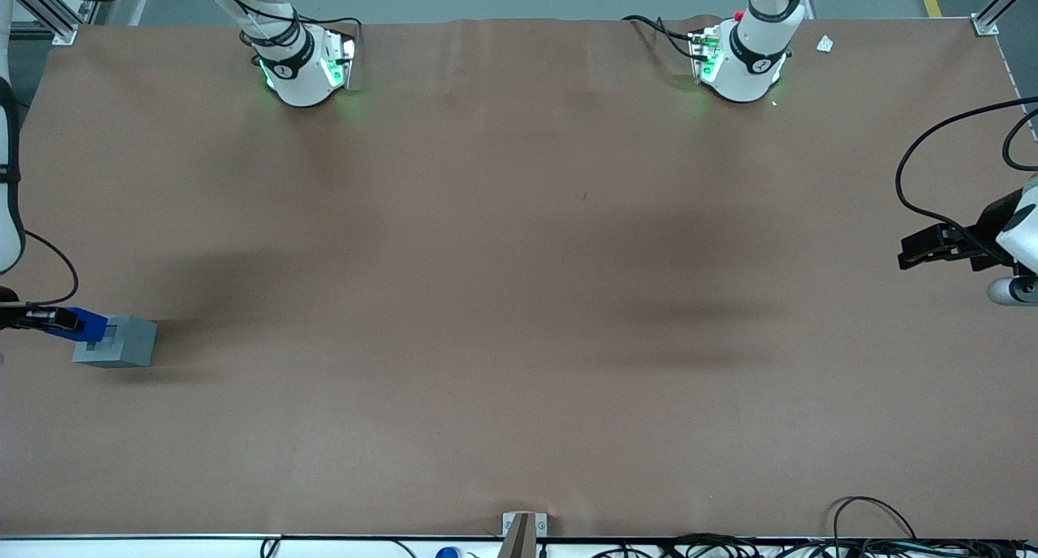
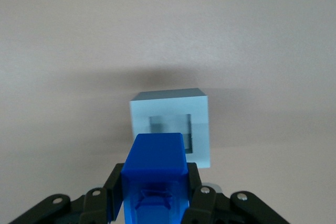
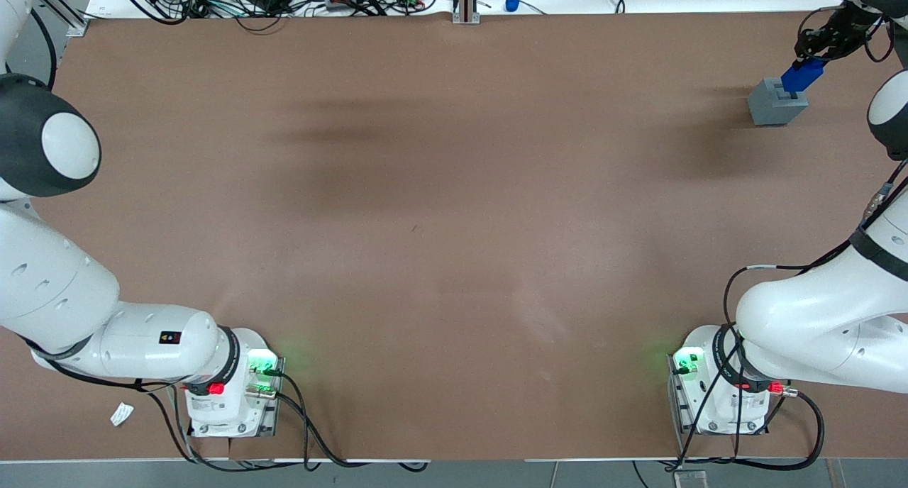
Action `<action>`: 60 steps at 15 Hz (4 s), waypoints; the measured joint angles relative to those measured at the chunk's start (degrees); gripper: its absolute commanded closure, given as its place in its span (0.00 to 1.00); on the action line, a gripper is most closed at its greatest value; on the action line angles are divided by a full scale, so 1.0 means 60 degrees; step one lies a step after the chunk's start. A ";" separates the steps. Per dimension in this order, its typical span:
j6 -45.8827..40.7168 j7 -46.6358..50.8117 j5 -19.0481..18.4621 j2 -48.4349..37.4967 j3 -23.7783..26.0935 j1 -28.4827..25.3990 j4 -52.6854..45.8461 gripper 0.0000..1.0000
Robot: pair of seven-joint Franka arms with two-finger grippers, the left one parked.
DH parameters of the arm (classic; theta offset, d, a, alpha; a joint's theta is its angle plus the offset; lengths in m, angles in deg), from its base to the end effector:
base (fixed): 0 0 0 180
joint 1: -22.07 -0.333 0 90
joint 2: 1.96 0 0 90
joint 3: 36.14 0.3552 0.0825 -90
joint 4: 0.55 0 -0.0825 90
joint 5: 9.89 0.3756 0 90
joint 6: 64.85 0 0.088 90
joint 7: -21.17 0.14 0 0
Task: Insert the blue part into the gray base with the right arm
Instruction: 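Carry the blue block over the gray base's opening, then lower the blue block into the gray base's opening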
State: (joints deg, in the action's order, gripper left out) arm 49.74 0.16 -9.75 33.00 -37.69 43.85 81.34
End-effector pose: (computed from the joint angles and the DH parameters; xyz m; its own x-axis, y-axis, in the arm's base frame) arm 0.6681 -0.2840 0.3376 0.9985 -0.0369 -0.0414 -0.0370 -0.9993 -0.0016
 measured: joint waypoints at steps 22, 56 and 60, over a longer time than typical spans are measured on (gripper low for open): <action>-0.0019 -0.0392 0.0000 0.0573 0.0039 0.0011 -0.0467 0.95; 0.0248 -0.0331 0.0000 0.0743 0.0039 0.0072 -0.0516 0.93; 0.0175 -0.0331 0.0000 0.0744 0.0040 0.0071 -0.0530 0.93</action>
State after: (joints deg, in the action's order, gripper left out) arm 50.79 -1.83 -9.75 37.46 -37.45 44.28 78.16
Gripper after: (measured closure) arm 0.489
